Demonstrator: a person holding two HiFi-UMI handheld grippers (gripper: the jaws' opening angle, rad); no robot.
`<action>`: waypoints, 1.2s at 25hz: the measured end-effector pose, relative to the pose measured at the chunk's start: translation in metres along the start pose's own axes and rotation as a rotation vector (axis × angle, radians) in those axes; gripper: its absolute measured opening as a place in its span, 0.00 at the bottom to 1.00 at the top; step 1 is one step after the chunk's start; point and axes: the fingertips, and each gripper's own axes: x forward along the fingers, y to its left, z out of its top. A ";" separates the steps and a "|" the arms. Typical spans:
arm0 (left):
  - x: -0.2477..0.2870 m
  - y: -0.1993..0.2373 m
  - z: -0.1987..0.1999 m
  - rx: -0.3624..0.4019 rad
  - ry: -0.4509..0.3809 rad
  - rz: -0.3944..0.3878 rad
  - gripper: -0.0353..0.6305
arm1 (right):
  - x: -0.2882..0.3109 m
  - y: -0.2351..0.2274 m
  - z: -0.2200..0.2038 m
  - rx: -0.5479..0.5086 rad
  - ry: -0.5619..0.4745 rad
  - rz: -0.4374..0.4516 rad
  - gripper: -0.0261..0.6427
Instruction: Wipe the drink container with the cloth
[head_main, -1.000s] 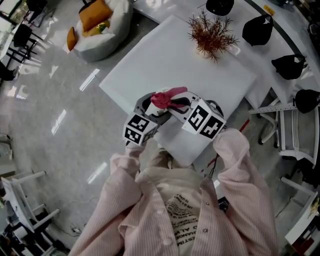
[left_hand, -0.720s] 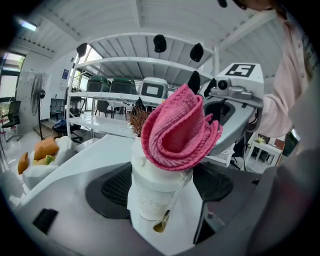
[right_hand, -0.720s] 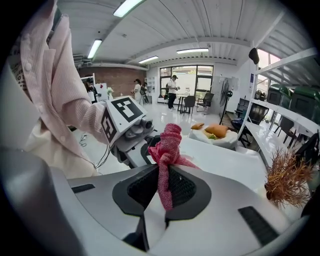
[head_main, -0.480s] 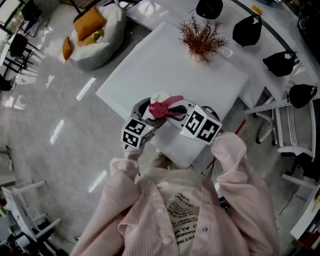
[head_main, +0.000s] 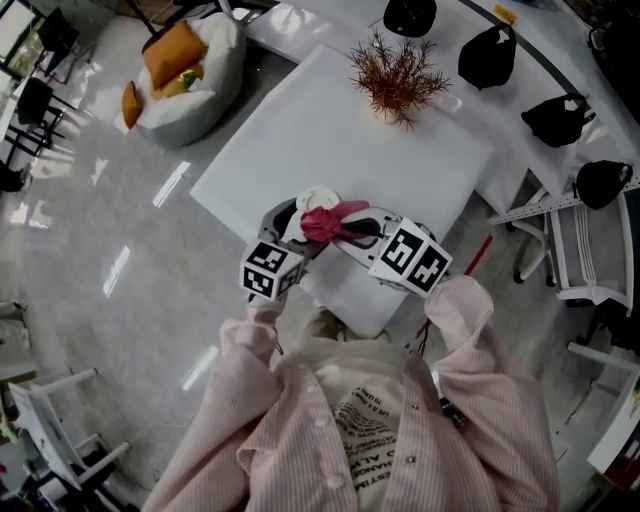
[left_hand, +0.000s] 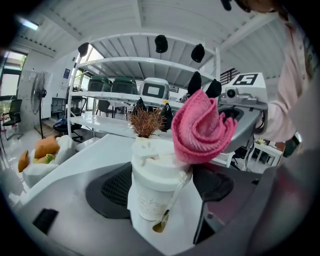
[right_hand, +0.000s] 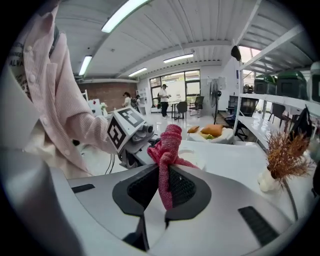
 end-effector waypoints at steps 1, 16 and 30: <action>0.000 -0.001 -0.001 -0.002 0.001 -0.001 0.61 | -0.003 -0.002 0.003 0.039 -0.043 -0.013 0.10; -0.001 -0.003 0.000 -0.007 -0.019 -0.003 0.61 | -0.071 -0.059 -0.033 0.837 -0.756 -0.472 0.10; -0.001 -0.004 0.005 -0.026 -0.071 0.022 0.61 | -0.016 -0.051 -0.061 1.251 -0.965 -0.413 0.10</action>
